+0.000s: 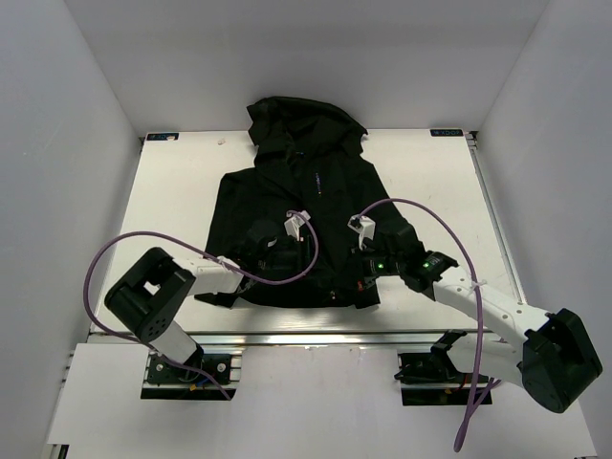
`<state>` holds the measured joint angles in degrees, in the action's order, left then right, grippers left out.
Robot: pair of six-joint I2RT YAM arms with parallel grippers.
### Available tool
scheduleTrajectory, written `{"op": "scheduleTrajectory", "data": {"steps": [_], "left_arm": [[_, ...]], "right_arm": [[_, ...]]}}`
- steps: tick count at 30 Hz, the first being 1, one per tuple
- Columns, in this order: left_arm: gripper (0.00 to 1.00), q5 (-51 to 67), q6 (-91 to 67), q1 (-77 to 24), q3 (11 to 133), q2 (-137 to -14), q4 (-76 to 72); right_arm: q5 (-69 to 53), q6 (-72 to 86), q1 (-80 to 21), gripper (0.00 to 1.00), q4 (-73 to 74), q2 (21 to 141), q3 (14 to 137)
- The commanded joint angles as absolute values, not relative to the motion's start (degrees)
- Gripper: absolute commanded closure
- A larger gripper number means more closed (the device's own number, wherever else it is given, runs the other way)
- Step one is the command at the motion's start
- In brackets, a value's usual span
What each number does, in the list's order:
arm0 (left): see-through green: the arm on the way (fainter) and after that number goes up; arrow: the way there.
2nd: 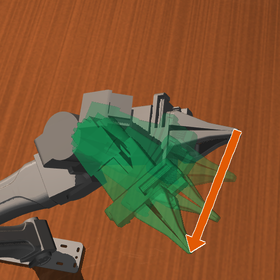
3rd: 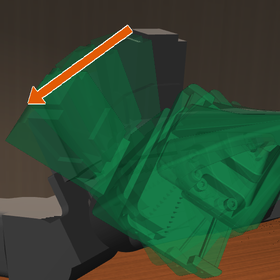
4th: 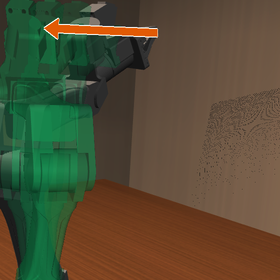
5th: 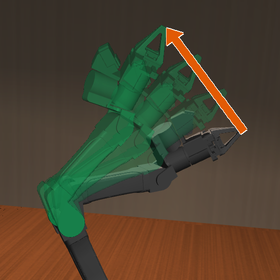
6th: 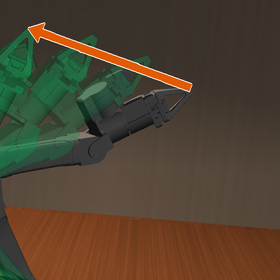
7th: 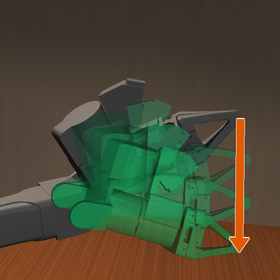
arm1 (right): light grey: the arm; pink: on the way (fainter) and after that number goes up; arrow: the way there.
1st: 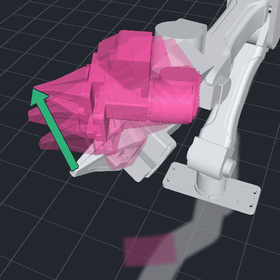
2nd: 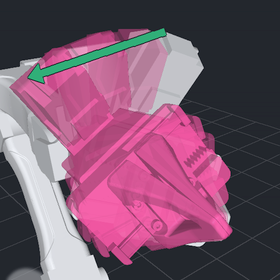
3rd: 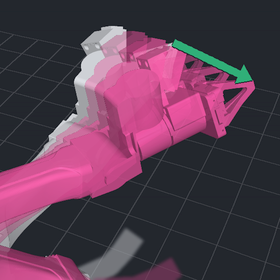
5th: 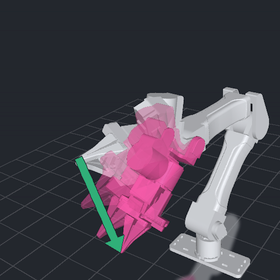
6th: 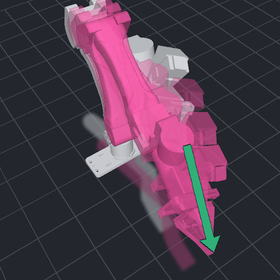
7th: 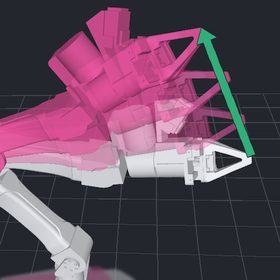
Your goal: Zip up the jacket
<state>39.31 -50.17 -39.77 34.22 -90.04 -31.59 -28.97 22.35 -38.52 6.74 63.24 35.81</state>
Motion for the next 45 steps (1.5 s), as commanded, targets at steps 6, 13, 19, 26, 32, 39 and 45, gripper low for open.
{"op": "scheduleTrajectory", "data": {"steps": [6, 13, 19, 26, 32, 39, 45], "left_arm": [[0.59, 40.26, -51.68, -40.61, 35.6, -91.58, -36.12], [0.6, 42.53, -55.37, -40.61, 34.89, -93.16, -46.04], [1.0, 42.98, -56.69, -40.69, 34.8, -94.39, -48.08], [1.0, 37.98, -52.49, -40.69, 33.4, -90.01, -41.15], [1.0, 24.62, -44.83, -41.4, 34.54, -79.65, -21.2], [1.0, 24.17, -43.59, -42.71, 35.59, -79.89, -17.93], [1.0, 24.52, -44.29, -43.33, 34.81, -79.45, -20.47]], "right_arm": [[-31.91, 22.68, -38.58, 1.0, 3.25, 60.47, 35.86], [-33.22, 22.94, -38.58, 1.0, 3.08, 61.26, 35.51], [-30.68, 23.38, -38.5, 1.0, 3.69, 60.91, 35.77], [-24.79, 24.87, -38.06, 1.0, 7.72, 59.15, 35.95], [-18.46, 26.54, -37.88, 1.0, 11.34, 56.51, 33.93], [-21.01, 26.98, -37.88, 1.0, 8.79, 59.59, 33.05], [-29.08, 25.49, -37.88, 0.41, 3.17, 60.03, 31.38]]}}
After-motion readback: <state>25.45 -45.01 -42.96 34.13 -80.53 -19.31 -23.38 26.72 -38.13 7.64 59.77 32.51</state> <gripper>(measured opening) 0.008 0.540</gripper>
